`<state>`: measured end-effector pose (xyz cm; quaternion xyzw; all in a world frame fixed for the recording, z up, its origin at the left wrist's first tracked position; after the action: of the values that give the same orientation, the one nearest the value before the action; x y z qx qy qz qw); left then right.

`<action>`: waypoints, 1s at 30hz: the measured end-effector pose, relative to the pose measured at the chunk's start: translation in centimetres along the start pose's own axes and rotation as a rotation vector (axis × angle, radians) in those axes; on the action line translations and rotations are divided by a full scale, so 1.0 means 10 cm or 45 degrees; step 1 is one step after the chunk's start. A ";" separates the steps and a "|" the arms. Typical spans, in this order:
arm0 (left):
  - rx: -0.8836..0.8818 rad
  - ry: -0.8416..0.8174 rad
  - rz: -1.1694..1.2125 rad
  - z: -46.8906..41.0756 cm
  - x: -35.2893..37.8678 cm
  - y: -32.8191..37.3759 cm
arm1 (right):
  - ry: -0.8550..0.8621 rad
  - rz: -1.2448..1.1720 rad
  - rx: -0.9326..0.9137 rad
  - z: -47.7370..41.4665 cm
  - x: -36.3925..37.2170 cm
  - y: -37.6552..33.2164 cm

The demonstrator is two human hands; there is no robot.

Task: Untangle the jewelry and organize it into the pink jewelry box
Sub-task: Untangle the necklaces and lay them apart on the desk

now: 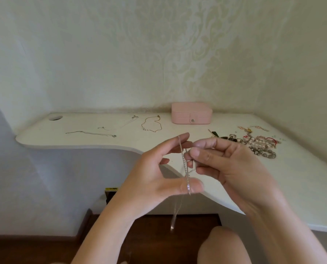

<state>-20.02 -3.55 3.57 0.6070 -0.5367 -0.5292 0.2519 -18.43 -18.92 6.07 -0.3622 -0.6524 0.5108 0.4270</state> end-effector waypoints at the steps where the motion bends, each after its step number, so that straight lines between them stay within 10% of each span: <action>1: -0.023 -0.006 -0.048 0.01 0.02 0.00 | -0.011 -0.008 0.040 0.00 0.01 0.04; 12: -0.129 -0.017 0.066 0.00 0.10 -0.11 | -0.299 -0.369 0.339 0.03 0.04 0.10; 30: -0.008 0.090 0.157 0.00 0.12 -0.09 | -0.426 0.775 0.117 -0.07 0.05 -0.24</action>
<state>-19.78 -4.39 2.32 0.5903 -0.5623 -0.4926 0.3045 -18.09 -18.75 8.57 -0.4318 -0.5517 0.6958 0.1581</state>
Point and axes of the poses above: each hand's wrist, its own z-axis away from the middle knuckle, its own x-axis out of the palm, y = z × x, the point moved 2 cm from there along -z, towards the middle knuckle, and after that the axes turned 2 degrees about -y, right-handed, at the moved point
